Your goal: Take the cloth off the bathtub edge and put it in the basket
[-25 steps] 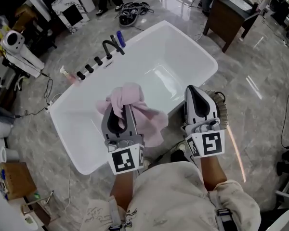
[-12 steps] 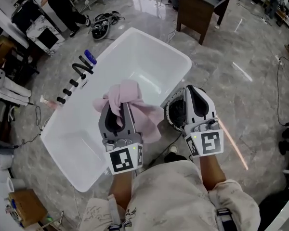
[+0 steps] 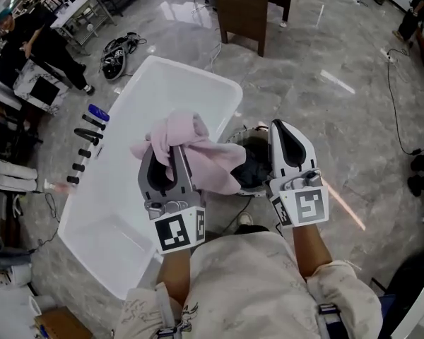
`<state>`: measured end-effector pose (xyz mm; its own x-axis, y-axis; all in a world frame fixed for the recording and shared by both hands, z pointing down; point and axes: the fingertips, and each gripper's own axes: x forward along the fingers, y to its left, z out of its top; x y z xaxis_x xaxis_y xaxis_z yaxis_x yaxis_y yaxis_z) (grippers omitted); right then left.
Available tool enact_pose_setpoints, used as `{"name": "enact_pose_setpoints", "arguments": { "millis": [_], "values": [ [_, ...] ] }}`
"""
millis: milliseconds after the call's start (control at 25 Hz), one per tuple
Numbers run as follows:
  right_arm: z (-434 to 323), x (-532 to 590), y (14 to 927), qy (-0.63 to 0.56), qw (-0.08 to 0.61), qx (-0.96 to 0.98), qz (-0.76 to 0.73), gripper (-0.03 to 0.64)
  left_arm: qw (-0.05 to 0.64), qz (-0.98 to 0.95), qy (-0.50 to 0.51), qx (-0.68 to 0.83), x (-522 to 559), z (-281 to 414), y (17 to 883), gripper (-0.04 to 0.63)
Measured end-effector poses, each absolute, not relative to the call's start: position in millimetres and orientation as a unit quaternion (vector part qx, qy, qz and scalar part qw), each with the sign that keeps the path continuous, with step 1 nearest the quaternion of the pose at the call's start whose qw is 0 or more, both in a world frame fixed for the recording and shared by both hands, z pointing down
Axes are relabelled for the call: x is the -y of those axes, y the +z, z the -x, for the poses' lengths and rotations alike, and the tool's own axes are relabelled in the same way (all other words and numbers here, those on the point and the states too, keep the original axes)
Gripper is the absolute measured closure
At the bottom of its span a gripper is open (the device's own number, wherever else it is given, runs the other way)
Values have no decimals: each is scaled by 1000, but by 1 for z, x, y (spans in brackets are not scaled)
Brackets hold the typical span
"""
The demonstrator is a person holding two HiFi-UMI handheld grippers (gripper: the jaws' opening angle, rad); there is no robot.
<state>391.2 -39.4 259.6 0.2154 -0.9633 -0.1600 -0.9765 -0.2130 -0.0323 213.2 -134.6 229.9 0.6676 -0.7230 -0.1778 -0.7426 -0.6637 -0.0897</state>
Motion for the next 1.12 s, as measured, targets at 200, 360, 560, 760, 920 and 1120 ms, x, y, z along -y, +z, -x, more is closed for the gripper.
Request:
{"name": "enact_pose_setpoints", "arguments": {
  "millis": [200,360,560,760,920,1120],
  "values": [
    [-436,16,264,45,62,-589,804,627,72,929,60,-358,124,-269,233,500],
    [-462,1,272,39,56,-561,825,627,58,942,58,-326,119,-305,243,500],
    [-479,9,281,36,41,-536,843,627,41,956,57,-287,130,-334,258,500],
    [-488,28,281,37,25,-517,855,627,32,968,47,-246,145,-357,275,500],
    [-496,40,281,40,21,-499,865,627,26,975,45,-214,154,-375,285,500],
    [-506,50,282,40,18,-478,877,627,19,982,39,-184,164,-393,293,500]
  ]
}}
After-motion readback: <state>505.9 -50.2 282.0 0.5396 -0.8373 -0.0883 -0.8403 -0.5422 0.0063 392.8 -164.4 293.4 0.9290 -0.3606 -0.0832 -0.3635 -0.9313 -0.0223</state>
